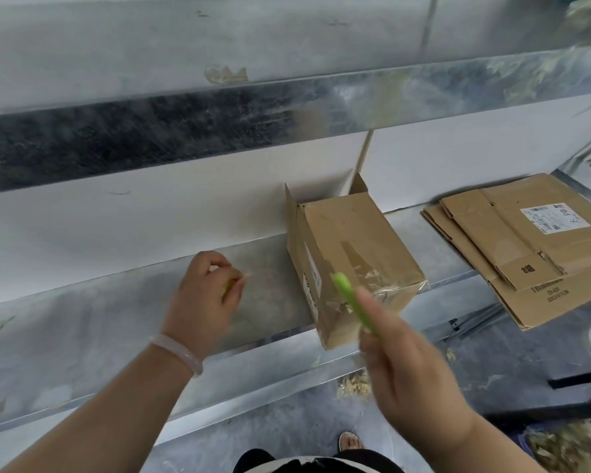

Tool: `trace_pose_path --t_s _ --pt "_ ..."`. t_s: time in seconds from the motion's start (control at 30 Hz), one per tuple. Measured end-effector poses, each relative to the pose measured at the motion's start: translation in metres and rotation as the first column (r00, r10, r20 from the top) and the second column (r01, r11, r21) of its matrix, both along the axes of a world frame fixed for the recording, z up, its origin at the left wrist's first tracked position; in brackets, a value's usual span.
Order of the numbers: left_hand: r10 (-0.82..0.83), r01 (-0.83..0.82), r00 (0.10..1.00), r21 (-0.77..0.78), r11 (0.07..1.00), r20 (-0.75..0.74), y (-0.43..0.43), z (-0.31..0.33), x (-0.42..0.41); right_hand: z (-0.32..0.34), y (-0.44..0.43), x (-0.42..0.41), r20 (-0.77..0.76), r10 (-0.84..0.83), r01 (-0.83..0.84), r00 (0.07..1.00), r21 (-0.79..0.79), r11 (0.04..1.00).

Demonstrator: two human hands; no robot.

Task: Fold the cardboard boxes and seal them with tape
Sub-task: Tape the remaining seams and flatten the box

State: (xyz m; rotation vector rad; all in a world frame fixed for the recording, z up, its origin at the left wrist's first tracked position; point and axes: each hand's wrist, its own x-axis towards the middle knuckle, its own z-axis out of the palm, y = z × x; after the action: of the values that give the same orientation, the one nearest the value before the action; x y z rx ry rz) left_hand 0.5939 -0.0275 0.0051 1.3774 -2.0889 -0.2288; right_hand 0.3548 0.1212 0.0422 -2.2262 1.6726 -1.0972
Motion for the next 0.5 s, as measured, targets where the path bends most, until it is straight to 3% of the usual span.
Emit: trace_pose_path --t_s 0.07,0.1,0.17,0.23,0.3,0.5 --pt "0.038 -0.035 0.996 -0.037 0.999 0.079 -0.010 -0.011 0.010 0.005 -0.001 -0.023 0.117 -0.140 0.155 0.983 -0.130 0.979" --pt "0.051 -0.045 0.992 -0.059 0.997 0.111 -0.014 -0.017 0.014 0.010 -0.005 -0.035 0.191 -0.257 0.278 0.947 -0.095 0.956" --pt "0.060 -0.044 0.981 -0.089 0.995 0.184 -0.018 -0.030 0.021 0.009 -0.022 -0.060 0.281 -0.459 0.442 0.843 0.128 0.888" --pt "0.065 -0.044 0.962 -0.084 0.996 0.264 -0.015 -0.048 0.024 -0.009 -0.046 -0.091 0.174 -0.604 0.516 0.778 0.371 0.772" --pt "0.068 -0.050 0.952 -0.066 0.997 0.299 -0.006 -0.065 0.026 -0.033 -0.074 -0.118 -0.013 -0.629 0.559 0.777 0.473 0.681" --pt "0.136 -0.148 0.949 0.021 0.989 0.284 0.020 -0.082 0.019 -0.089 -0.124 -0.155 -0.390 -0.349 0.522 0.852 0.577 0.628"
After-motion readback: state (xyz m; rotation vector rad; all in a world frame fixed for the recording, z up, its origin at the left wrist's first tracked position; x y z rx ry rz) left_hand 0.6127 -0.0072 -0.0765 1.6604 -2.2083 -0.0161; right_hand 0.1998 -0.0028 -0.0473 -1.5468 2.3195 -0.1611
